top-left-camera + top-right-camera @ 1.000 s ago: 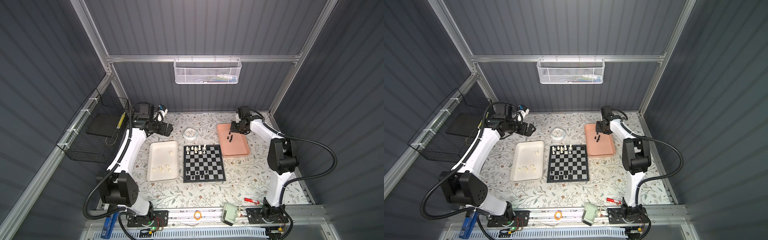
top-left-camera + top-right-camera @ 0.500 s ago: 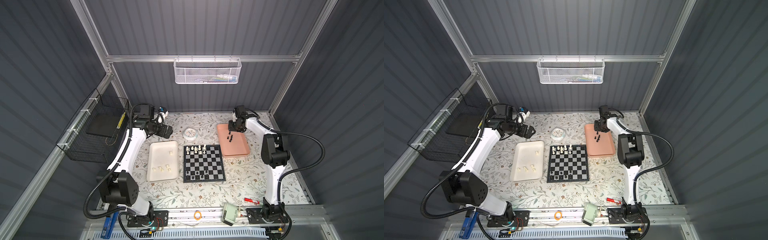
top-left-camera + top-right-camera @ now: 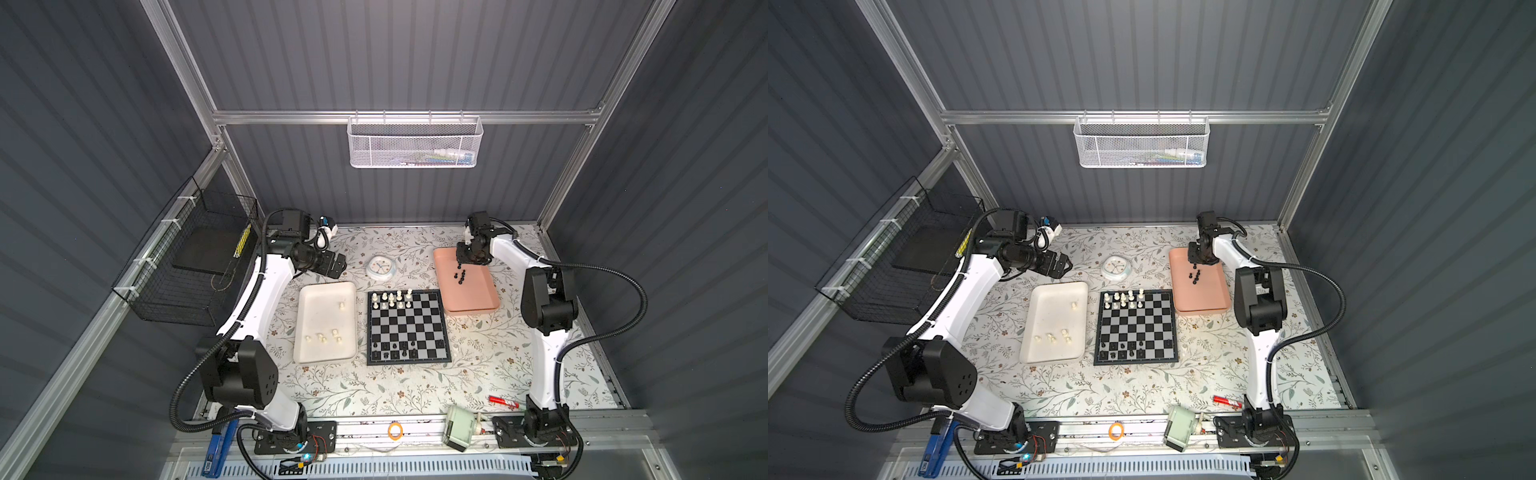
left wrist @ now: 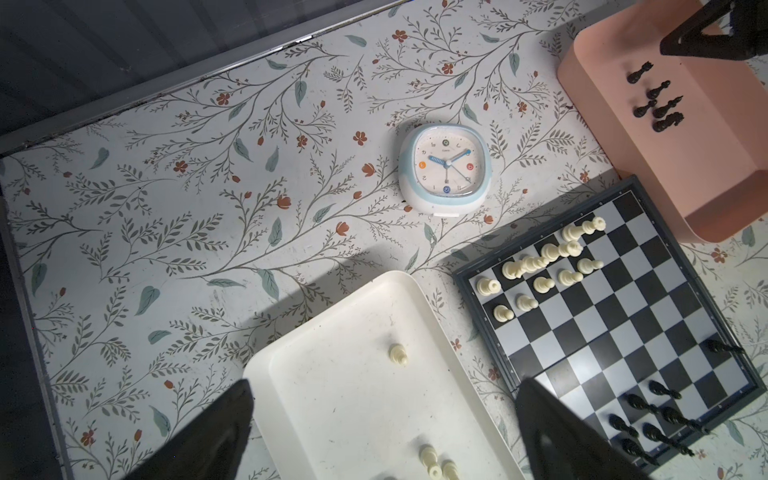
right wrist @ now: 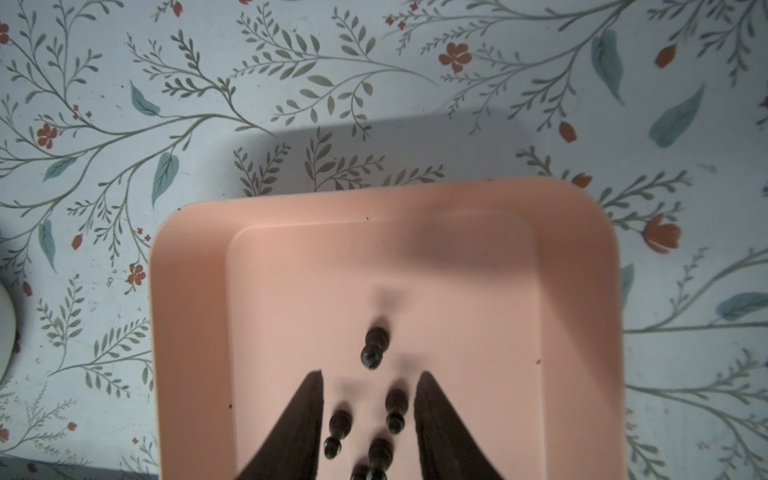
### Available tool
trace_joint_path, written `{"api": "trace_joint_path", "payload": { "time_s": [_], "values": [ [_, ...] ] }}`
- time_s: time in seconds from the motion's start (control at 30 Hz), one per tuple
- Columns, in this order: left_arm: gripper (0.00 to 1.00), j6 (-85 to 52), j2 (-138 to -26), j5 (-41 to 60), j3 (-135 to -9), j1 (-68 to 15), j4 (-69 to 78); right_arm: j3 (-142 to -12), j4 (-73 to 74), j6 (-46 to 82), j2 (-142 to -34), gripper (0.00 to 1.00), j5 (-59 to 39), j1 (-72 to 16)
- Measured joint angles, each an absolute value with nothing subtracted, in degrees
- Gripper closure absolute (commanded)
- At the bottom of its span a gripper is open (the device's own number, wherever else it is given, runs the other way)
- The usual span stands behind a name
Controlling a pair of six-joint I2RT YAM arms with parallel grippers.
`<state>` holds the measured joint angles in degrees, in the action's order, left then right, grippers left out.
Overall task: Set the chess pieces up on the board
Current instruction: 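Lower the open right gripper onto a black pawn in the pink tray, then close the right gripper on the black pawn and lift it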
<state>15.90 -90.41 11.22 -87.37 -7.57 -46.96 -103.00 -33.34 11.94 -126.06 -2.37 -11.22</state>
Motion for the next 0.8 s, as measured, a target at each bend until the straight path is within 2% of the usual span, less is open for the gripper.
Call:
{"api": "trace_joint_path", "payload": {
  "time_s": [0.8],
  "values": [
    [0.01,15.9,-90.52,11.62,-87.37,-7.57,-46.96,-106.98,-34.65,10.87,-130.39,0.66,-2.42,-11.22]
  ]
}}
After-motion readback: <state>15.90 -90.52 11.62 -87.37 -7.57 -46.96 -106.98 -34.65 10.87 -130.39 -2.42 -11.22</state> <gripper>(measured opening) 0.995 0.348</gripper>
